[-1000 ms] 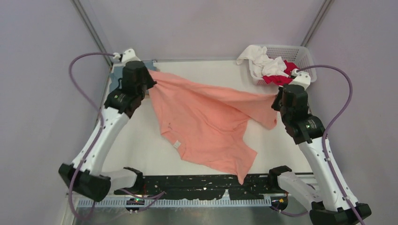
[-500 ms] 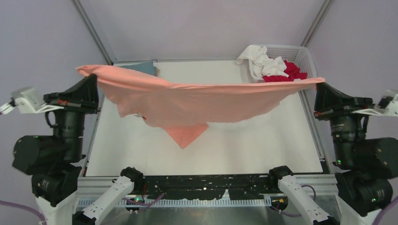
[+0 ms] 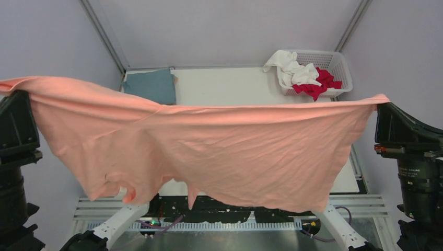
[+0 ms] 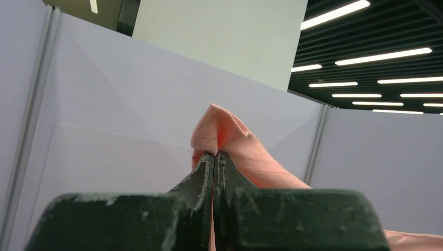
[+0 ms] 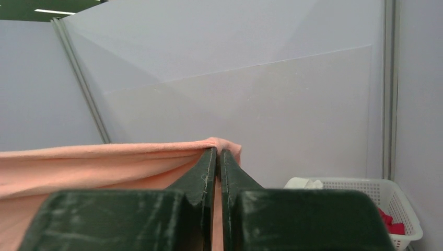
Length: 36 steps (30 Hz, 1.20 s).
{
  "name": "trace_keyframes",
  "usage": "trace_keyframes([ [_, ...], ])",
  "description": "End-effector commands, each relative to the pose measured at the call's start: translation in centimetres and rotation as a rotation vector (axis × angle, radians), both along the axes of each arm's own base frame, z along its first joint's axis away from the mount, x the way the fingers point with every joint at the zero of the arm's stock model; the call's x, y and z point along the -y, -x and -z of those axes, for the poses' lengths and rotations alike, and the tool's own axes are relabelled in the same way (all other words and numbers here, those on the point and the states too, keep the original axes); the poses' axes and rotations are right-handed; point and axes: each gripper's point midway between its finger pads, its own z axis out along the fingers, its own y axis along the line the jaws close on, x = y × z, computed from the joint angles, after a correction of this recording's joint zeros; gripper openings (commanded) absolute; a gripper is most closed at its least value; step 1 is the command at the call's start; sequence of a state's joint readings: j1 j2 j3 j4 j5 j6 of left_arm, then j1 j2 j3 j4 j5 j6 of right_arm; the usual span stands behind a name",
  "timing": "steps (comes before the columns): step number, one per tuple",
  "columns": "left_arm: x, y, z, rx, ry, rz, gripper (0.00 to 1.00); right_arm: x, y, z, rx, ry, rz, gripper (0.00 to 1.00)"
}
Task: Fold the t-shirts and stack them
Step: Flatten out the tshirt
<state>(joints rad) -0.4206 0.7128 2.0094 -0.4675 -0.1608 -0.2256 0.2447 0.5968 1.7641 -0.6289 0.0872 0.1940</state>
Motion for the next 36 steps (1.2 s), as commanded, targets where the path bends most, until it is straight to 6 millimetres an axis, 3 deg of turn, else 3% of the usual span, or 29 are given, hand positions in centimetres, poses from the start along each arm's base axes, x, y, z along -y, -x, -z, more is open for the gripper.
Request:
trace_keyframes([
  [1, 3.9, -13.7, 4.1, -0.280, -0.112, -0.124, 0.00, 0.1, -6.2, 2.0, -0.128, 0.020, 0.093, 0.06],
  [5, 3.6, -23.5, 10.6, -0.486, -0.125, -0.365, 0.00, 1.5, -13.1, 5.7, -0.253, -0.011, 0.250, 0.07],
  [9, 6.4, -31.9, 21.1, -0.712, -0.233, -0.417, 0.00, 2.0, -21.0, 14.3, -0.420, 0.001, 0.392, 0.09],
  [11, 7.4, -35.0, 26.9, -0.818, -0.250, -0.413, 0.00, 1.3, -23.7, 17.5, -0.477, 0.026, 0.395, 0.10],
  [12, 8.1, -37.1, 30.5, -0.886, -0.269, -0.404, 0.00, 0.7, -25.8, 21.0, -0.549, 0.044, 0.395, 0.10],
  [13, 8.9, -38.7, 33.5, -0.932, -0.286, -0.386, 0.00, 0.5, -26.9, 22.6, -0.578, 0.051, 0.398, 0.11],
  [14, 9.6, -40.3, 36.7, -0.989, -0.307, -0.374, 0.00, 0.1, -28.6, 26.5, -0.669, 0.071, 0.404, 0.12],
  [15, 10.1, -41.6, 39.6, -1.054, -0.325, -0.364, 0.05, 0.1, -29.4, 28.9, -0.721, 0.081, 0.422, 0.12],
  [16, 10.7, -42.8, 42.5, -1.128, -0.354, -0.354, 0.27, 0.0, -31.0, 32.2, -0.802, 0.092, 0.434, 0.13],
  [17, 11.1, -44.1, 44.1, -1.188, -0.363, -0.358, 0.57, -0.1, -31.7, 34.0, -0.845, 0.098, 0.440, 0.16],
  [18, 11.2, -45.1, 45.9, -1.255, -0.375, -0.373, 0.74, 0.0, -33.0, 37.4, -0.927, 0.109, 0.454, 0.17],
  [19, 11.0, -45.8, 47.7, -1.334, -0.388, -0.397, 0.93, -0.1, -33.7, 38.3, -0.960, 0.112, 0.453, 0.21],
  [20, 10.8, -46.2, 49.0, -1.406, -0.393, -0.412, 0.99, 0.1, -34.6, 41.0, -1.033, 0.125, 0.466, 0.27],
  [21, 10.5, -46.5, 50.0, -1.461, -0.387, -0.417, 0.99, 0.5, -35.0, 41.1, -1.066, 0.132, 0.488, 0.52],
  [22, 10.5, -46.7, 50.7, -1.497, -0.388, -0.407, 1.00, 0.6, -35.4, 42.6, -1.113, 0.145, 0.507, 0.66],
  [23, 10.5, -46.7, 51.1, -1.512, -0.390, -0.401, 0.99, 1.1, -35.5, 42.4, -1.127, 0.141, 0.541, 0.92],
  [24, 10.5, -46.5, 51.3, -1.516, -0.389, -0.395, 1.00, 1.2, -35.6, 42.6, -1.137, 0.142, 0.551, 0.98],
  [29, 12.0, -42.6, 52.0, -1.528, -0.343, -0.235, 1.00, -0.3, -34.0, 42.4, -1.136, 0.104, 0.438, 0.95],
  [32, 13.2, -39.3, 53.5, -1.572, -0.322, -0.102, 1.00, -3.7, -32.3, 44.9, -1.195, 0.087, 0.229, 0.95],
  [36, 14.5, -35.9, 55.9, -1.656, -0.285, 0.015, 1.00, -6.0, -29.4, 49.5, -1.316, 0.088, 0.096, 0.95],
])
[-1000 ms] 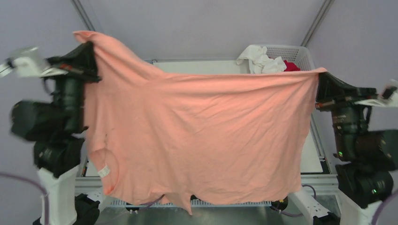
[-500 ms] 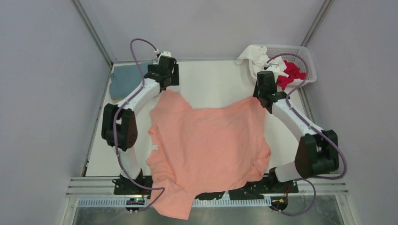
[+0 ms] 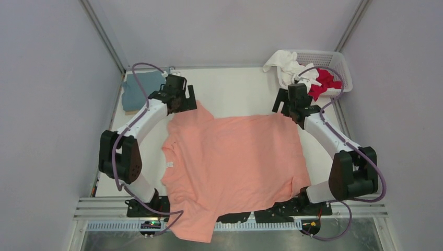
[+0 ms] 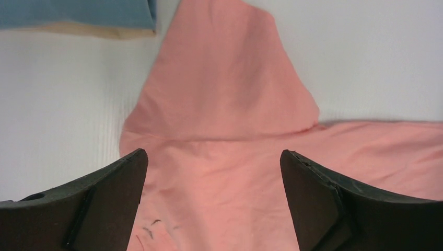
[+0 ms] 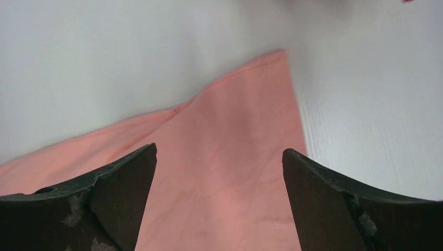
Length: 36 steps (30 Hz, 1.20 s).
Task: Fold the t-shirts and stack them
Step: Flatten out the tshirt
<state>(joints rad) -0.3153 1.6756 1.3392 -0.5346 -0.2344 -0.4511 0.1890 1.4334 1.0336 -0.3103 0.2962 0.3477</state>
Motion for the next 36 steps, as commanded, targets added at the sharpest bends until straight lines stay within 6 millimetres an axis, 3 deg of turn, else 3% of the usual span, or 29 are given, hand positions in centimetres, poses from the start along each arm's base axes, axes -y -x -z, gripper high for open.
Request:
trace_keyframes([
  [1, 2.9, 2.9, 0.9, -0.062, 0.175, 0.057, 0.99, -3.6, 2.9, 5.1, -0.138, -0.140, -0.117, 0.95],
  [8, 4.0, 5.1, 6.3, -0.238, 0.197, 0.089, 0.99, -3.1, 4.6, 9.3, -0.248, -0.122, -0.090, 0.95],
  [17, 6.0, 3.0, 9.7, -0.351, 0.225, 0.120, 0.99, -2.0, 4.0, 12.2, -0.338, -0.105, -0.046, 0.95],
  [24, 6.5, -0.8, 10.5, -0.395, 0.252, 0.121, 0.99, -0.6, 1.2, 12.1, -0.348, -0.113, -0.007, 0.96],
  [36, 7.0, -5.8, 9.6, -0.426, 0.278, 0.128, 0.99, 1.1, -4.0, 11.1, -0.315, -0.087, 0.013, 0.95],
])
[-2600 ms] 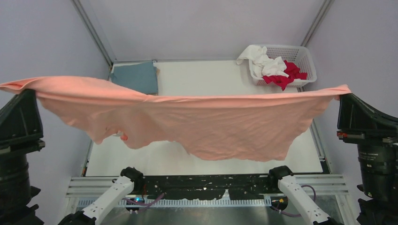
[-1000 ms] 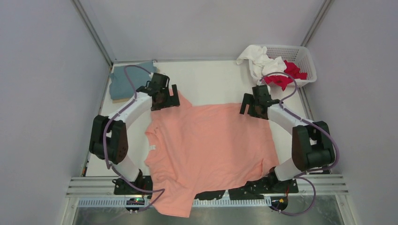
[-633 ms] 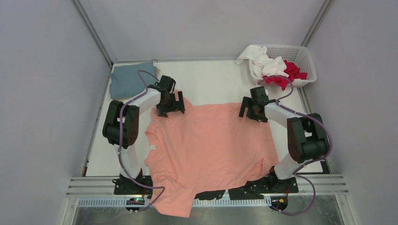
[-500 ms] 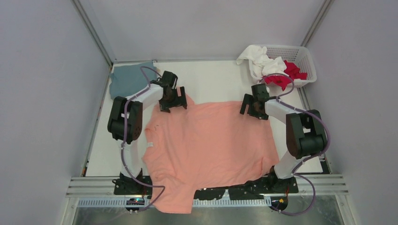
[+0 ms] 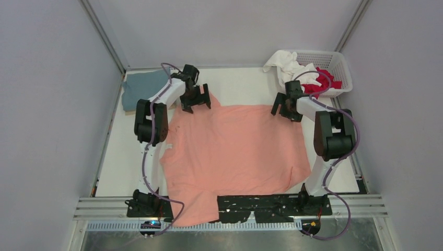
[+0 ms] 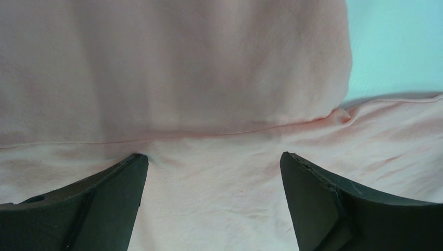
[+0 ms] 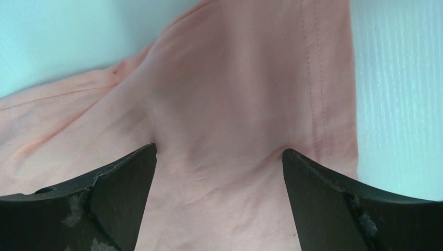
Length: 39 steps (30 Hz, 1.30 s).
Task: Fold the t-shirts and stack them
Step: Flatten out the tshirt, then grab the side of the flattened tshirt closest away from the robot with both arms
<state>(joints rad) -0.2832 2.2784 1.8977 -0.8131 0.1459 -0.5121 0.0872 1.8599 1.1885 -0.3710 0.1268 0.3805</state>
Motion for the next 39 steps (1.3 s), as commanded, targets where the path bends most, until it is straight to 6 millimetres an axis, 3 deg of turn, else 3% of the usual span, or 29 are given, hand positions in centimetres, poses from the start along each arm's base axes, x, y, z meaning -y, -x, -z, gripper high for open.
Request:
trace_keyframes([
  [1, -0.3, -1.4, -0.4, -0.009, 0.031, 0.006, 0.99, 0.6, -2.3, -1.0, 0.035, 0.024, -0.001, 0.95],
  [7, -0.2, -4.2, -1.3, 0.036, 0.078, -0.008, 0.99, 1.3, -4.1, -1.2, 0.044, 0.010, -0.002, 0.95],
  [11, -0.1, -5.7, -3.6, 0.098, 0.089, 0.015, 0.99, 1.2, -5.0, -2.9, 0.090, 0.013, -0.023, 0.95],
  [15, 0.0, -3.9, -6.2, 0.141, 0.105, 0.035, 0.99, 0.6, -3.6, -6.1, 0.136, 0.041, -0.046, 0.95],
  [19, 0.5, -0.4, -8.0, 0.202, 0.147, 0.051, 0.99, -1.1, 1.0, -8.3, 0.144, 0.059, -0.063, 0.95],
  [20, 0.6, 0.6, -8.3, 0.213, 0.155, 0.053, 0.99, -1.7, 3.5, -8.3, 0.126, 0.042, -0.057, 0.95],
  [21, 0.6, 1.7, -8.5, 0.222, 0.158, 0.053, 0.99, -1.9, 4.7, -8.1, 0.113, 0.034, -0.050, 0.95],
  [22, 0.6, 2.6, -8.6, 0.235, 0.160, 0.054, 0.99, -2.7, 7.5, -7.7, 0.088, 0.014, -0.048, 0.95],
  [23, 0.6, 4.1, -7.7, 0.215, 0.159, 0.058, 0.99, -3.5, 8.9, -7.5, 0.077, -0.008, -0.043, 0.95],
  [24, 0.7, 5.0, -7.6, 0.216, 0.166, 0.064, 0.99, -4.6, 11.6, -6.6, 0.048, -0.016, -0.076, 0.95],
  [27, 0.9, 7.3, -6.5, 0.198, 0.180, 0.073, 0.99, -8.4, 16.6, -4.8, -0.026, -0.119, -0.143, 0.95],
  [29, 0.9, 8.6, -5.8, 0.195, 0.193, 0.071, 0.99, -8.4, 19.0, -3.6, -0.076, -0.126, -0.126, 0.95],
  [33, 0.8, 10.4, -4.4, 0.179, 0.209, 0.066, 0.99, -6.0, 21.8, -2.0, -0.116, -0.073, -0.009, 0.95],
  [35, 0.6, 10.9, -3.9, 0.175, 0.212, 0.064, 0.99, -4.1, 22.7, -1.7, -0.106, -0.025, 0.082, 0.95],
  [39, 0.2, 11.3, -3.2, 0.167, 0.194, 0.060, 0.99, -2.2, 23.6, -0.7, -0.106, -0.024, 0.184, 0.95],
])
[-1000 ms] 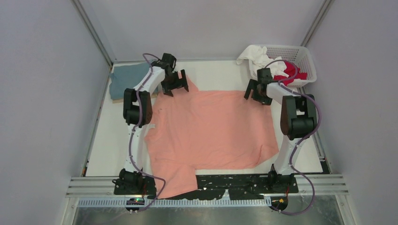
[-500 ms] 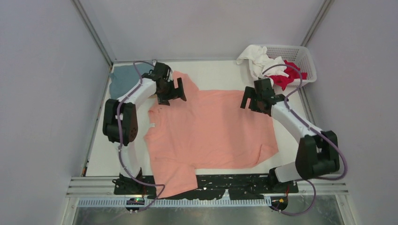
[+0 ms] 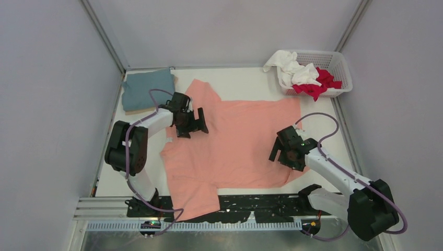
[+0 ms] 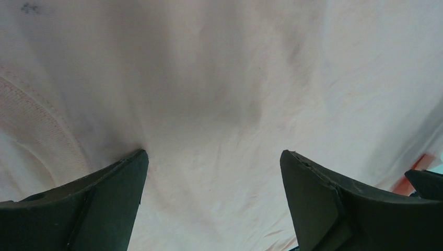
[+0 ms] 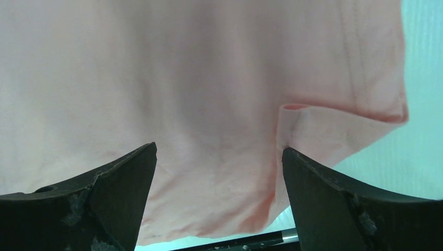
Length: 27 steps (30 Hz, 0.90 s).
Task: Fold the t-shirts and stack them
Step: Grab the side of the flattened tshirt closest away from the robot with both arms
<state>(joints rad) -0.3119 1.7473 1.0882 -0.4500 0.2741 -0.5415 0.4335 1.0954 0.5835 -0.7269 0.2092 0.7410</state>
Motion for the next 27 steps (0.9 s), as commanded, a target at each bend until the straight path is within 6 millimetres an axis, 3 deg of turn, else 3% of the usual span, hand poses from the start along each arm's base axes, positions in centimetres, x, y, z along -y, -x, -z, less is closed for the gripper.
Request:
trace_keyframes([
  [1, 0.7, -2.1, -2.8, 0.130, 0.050, -0.001, 0.99, 2.6, 0.3, 0.2, 0.024, 0.015, 0.192, 0.95],
  [5, 0.6, -2.2, -2.5, 0.127, 0.039, 0.002, 0.99, 4.7, 2.0, 0.6, -0.047, 0.038, 0.286, 0.95],
  [7, 0.3, -2.3, -2.4, 0.123, 0.023, -0.003, 0.99, 6.0, 2.6, -0.4, -0.039, 0.077, 0.340, 0.95],
  [14, -0.3, -2.4, -2.2, 0.119, -0.016, -0.011, 0.99, 6.3, 1.5, -3.4, 0.098, 0.044, 0.351, 0.95],
  [18, -0.3, -2.4, -2.4, 0.126, -0.012, -0.010, 0.99, 8.9, 2.1, -4.3, 0.032, 0.236, 0.329, 0.95],
  [21, -0.3, -2.1, -2.6, 0.128, -0.002, -0.012, 0.99, 8.2, 0.3, -4.5, 0.059, 0.241, 0.275, 0.95],
  [24, -0.6, -1.8, -3.0, 0.144, -0.007, -0.024, 0.99, 6.2, -0.7, -3.4, 0.038, 0.188, 0.186, 0.99],
  [27, -0.8, -1.2, -3.4, 0.154, -0.008, -0.036, 0.99, 5.8, -0.5, -2.0, -0.032, 0.203, 0.126, 0.89],
])
